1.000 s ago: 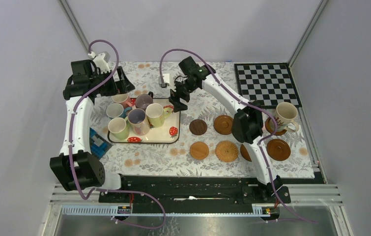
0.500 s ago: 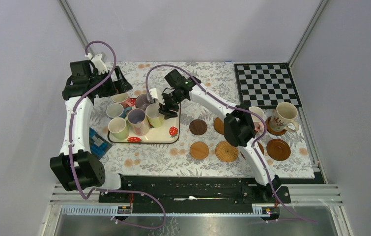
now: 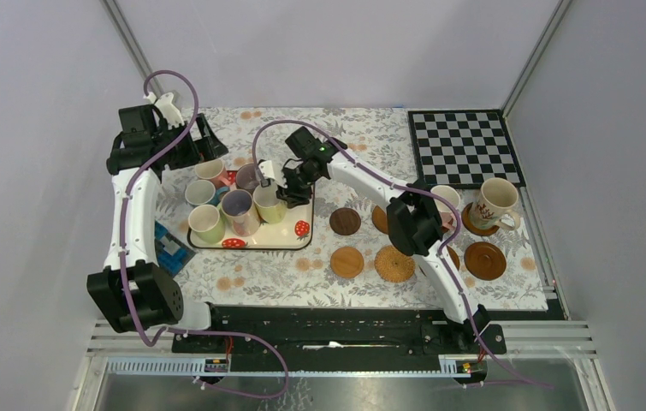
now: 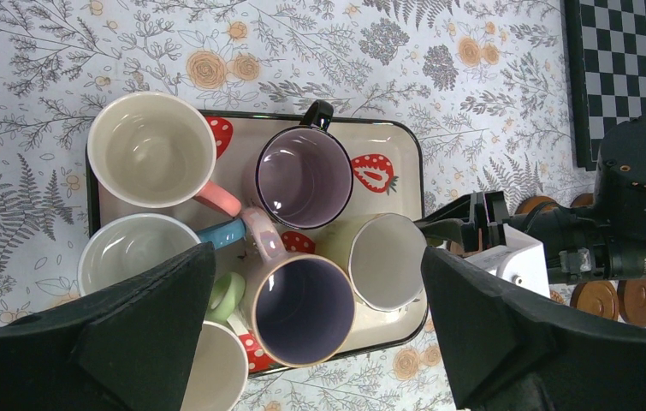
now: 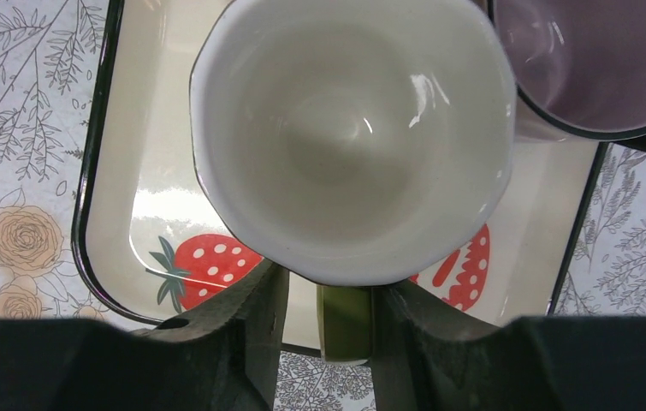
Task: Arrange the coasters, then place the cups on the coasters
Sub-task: Pick up the cup from the tray.
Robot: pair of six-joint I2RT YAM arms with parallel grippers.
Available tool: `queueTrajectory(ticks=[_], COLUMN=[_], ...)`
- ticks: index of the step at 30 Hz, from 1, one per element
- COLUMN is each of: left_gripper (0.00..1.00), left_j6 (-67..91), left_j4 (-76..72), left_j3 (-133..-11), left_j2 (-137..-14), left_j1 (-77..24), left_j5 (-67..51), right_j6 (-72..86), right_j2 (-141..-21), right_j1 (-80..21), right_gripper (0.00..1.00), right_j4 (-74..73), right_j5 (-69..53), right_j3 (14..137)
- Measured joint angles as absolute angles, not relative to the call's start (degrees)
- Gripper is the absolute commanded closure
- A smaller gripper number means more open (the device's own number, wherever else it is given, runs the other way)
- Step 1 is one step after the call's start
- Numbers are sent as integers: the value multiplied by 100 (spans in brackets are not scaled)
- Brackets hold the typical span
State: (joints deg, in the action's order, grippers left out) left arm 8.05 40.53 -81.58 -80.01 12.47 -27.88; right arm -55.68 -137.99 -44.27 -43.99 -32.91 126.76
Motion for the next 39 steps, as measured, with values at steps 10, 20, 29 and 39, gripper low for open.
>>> queueTrajectory(ticks=[10, 20, 29, 39], left_gripper=[1, 1, 1, 1], left_j6=[814, 937, 1140, 1278], left_j4=[3957, 3815, 3291, 3006], left_j3=[-8101, -7990, -7673, -7500], left_j2=[-8108, -8200, -8195, -8173], left_j1=[1291, 1310, 1310, 1310], left_j5=[-2867, -3020, -3100, -3186], right_j6=[-5225, -4272, -2838, -1997], right_j2=[-13799, -13795, -12822, -10971], right_j1=[-4447, -4462, -4348, -4128], right_gripper=[80, 100, 100, 100], right_j4=[-4274, -4193, -2904, -1420], right_j5=[-3192, -3063, -2637, -1920], right_j3=[12486, 12486, 10783, 8475])
